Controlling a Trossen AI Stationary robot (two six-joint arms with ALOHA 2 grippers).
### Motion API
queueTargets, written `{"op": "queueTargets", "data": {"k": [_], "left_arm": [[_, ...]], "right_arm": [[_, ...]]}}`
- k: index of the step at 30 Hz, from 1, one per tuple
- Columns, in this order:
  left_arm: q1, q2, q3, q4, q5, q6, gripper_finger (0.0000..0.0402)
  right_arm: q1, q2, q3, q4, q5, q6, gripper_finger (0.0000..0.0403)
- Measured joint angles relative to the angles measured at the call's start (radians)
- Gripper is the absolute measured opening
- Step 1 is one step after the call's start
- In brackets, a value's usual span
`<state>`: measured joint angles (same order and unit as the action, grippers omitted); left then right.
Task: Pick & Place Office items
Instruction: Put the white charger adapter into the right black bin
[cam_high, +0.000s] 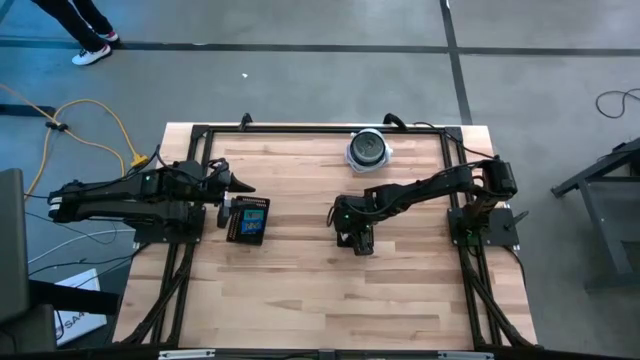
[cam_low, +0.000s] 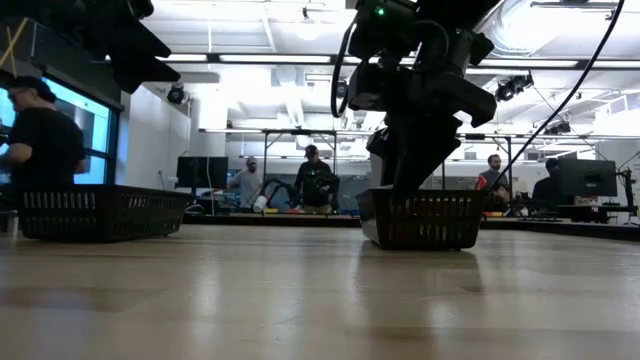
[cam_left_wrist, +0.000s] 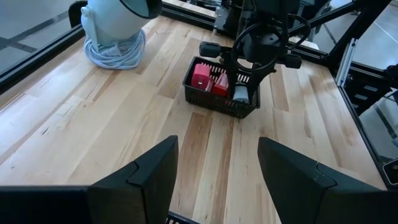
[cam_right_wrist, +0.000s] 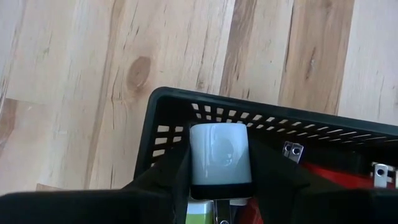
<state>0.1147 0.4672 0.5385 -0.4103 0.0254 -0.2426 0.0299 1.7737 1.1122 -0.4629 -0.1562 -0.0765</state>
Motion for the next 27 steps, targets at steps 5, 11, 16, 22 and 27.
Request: {"op": "queueTargets", "data": {"k": [5, 11, 16, 22, 27], "left_arm": [[0.0, 0.0, 0.0, 0.0, 0.0, 0.0, 0.0216], [0.0, 0.0, 0.0, 0.0, 0.0, 0.0, 0.0216], [0.0, 0.0, 0.0, 0.0, 0.0, 0.0, 0.0216], [0.0, 0.0, 0.0, 0.0, 0.0, 0.0, 0.0216], [0.0, 0.0, 0.0, 0.0, 0.0, 0.0, 0.0216]], "right_arm": [[0.0, 0.0, 0.0, 0.0, 0.0, -0.003, 0.0129], [0.0, 0.001, -0.001, -0.003, 0.0, -0.005, 0.0168], [0.0, 0.001, -0.001, -0.003, 0.0, -0.003, 0.021], [0.0, 0.001, -0.001, -0.003, 0.0, 0.0, 0.0222], [0.0, -0.008, -0.001, -0.011, 0.003, 0.001, 0.0223]]}}
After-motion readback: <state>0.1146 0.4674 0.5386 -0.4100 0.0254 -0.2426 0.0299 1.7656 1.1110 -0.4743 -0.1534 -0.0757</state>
